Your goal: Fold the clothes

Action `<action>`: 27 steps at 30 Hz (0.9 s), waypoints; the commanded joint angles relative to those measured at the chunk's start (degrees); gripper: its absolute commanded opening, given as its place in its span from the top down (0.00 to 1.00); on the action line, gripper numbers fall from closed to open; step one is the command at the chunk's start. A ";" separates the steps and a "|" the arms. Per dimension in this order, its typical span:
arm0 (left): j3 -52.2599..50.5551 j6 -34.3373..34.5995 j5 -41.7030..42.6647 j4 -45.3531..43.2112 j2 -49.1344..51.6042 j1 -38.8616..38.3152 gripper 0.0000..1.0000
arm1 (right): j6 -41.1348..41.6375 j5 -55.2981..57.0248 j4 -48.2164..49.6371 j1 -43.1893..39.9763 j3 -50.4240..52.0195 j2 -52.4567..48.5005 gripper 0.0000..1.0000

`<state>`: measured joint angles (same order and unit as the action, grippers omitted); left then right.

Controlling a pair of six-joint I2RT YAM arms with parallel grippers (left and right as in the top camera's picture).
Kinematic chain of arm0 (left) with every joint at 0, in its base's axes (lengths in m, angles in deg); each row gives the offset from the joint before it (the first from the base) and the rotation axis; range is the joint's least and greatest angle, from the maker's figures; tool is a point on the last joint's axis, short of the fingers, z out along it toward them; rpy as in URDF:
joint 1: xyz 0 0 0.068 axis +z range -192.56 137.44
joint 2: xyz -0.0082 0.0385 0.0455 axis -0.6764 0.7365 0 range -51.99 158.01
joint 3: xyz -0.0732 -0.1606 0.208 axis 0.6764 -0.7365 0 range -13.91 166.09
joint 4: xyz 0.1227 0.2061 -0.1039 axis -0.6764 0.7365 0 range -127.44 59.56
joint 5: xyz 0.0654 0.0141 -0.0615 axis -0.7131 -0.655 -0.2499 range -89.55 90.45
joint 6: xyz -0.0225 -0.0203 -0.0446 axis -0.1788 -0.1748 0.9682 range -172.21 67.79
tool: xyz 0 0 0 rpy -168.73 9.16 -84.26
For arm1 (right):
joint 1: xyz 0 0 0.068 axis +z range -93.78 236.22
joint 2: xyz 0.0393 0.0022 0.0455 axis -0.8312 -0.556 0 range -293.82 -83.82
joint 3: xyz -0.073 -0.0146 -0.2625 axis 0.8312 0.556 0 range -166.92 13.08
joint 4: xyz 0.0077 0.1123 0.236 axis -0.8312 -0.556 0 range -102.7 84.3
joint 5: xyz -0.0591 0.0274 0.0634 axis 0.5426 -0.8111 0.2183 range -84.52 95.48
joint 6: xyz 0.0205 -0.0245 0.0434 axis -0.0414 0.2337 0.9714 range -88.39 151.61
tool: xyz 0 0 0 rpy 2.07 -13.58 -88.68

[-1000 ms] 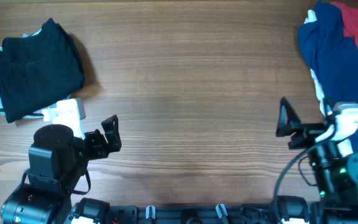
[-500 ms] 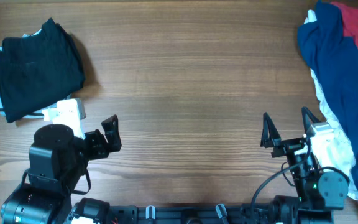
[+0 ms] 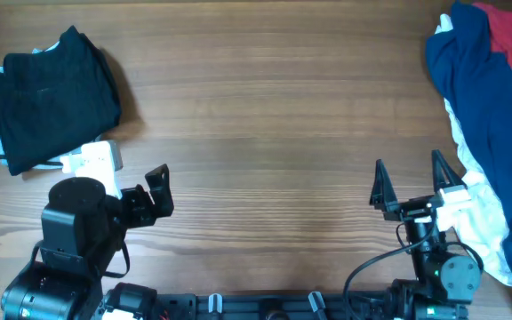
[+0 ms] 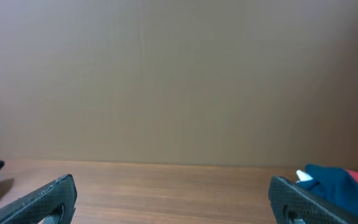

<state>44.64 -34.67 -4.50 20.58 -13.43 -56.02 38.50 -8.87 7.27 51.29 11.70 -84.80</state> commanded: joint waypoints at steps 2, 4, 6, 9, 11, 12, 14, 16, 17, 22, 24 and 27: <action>-0.50 0.94 -1.11 -0.11 0.00 -0.22 0.00 | -2.69 6.01 -1.73 -0.28 1.11 0.81 0.00; -0.50 0.94 -1.11 -0.11 0.00 -0.22 0.00 | -4.42 8.13 -2.95 -0.28 1.11 0.81 0.00; -0.50 0.94 -1.11 -0.09 0.00 -0.22 0.00 | -4.17 10.51 -6.40 -0.28 1.11 0.81 0.00; -0.50 0.94 -1.11 -0.11 0.00 -0.22 0.00 | -0.81 11.63 -12.94 -0.28 1.09 0.81 0.00; -0.50 0.94 -1.11 -0.11 0.00 -0.22 0.00 | -0.85 11.37 -13.00 -0.28 1.09 0.81 0.01; -0.50 0.94 -1.11 -0.11 0.00 -0.22 0.00 | -0.81 11.34 -13.00 -0.28 1.09 0.81 0.00; -0.50 0.94 -1.11 -0.11 0.00 -0.22 0.00 | -0.68 10.82 -13.00 -0.28 1.09 0.81 0.00; -0.50 0.94 -1.11 -0.09 0.02 -0.22 0.00 | -0.70 10.45 -13.00 -0.28 1.09 0.81 0.00; -0.50 0.94 -1.11 -0.11 0.00 -0.22 0.00 | -0.72 10.29 -13.00 -0.28 1.09 0.81 0.00; -0.50 0.94 -1.11 -0.11 0.00 -0.22 0.00 | -0.66 9.99 -12.98 -0.26 1.09 0.81 0.00; -0.50 0.94 -1.11 -0.11 0.00 -0.22 0.00 | -0.46 10.05 -12.98 0.02 1.09 0.81 0.00; -0.50 0.94 -1.11 -0.11 0.00 -0.22 0.00 | -0.50 10.08 -12.85 0.09 1.09 0.81 0.00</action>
<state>44.64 -34.67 -4.50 20.58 -13.43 -56.02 36.93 0.84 -5.78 51.29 12.72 -84.71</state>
